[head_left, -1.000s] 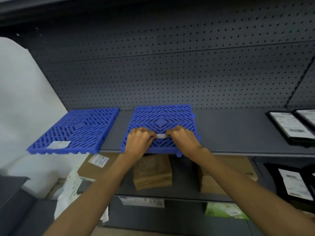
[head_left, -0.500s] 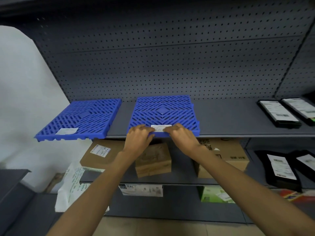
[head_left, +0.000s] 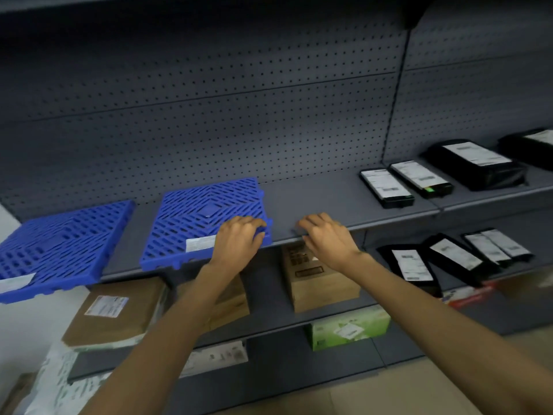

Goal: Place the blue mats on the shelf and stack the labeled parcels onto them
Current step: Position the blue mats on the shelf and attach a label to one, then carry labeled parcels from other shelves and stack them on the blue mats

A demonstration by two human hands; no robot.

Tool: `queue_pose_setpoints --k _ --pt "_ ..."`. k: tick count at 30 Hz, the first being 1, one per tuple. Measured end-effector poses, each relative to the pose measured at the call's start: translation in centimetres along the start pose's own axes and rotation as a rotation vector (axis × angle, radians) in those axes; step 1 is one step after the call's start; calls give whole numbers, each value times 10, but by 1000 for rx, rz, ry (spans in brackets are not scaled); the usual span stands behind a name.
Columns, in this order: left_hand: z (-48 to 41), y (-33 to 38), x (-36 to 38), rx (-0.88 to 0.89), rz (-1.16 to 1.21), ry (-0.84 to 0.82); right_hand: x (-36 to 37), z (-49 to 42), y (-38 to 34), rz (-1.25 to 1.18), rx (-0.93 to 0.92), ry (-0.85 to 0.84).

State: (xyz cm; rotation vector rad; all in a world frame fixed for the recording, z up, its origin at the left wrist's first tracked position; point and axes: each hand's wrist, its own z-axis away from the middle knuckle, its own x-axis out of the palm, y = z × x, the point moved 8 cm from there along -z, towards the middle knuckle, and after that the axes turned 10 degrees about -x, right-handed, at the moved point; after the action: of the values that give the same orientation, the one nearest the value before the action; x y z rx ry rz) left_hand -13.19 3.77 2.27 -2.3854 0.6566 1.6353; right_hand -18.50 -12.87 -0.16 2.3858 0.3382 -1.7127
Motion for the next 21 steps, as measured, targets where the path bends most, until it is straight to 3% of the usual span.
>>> queue_pose_setpoints --k 6,14,21 --pt "-28 120 25 72 -4 -28 -23 77 111 30 150 -3" --pt "-62 280 55 35 120 -46 -60 174 254 87 287 -14" --pt "-83 352 81 25 133 -60 -59 203 321 37 316 -38"
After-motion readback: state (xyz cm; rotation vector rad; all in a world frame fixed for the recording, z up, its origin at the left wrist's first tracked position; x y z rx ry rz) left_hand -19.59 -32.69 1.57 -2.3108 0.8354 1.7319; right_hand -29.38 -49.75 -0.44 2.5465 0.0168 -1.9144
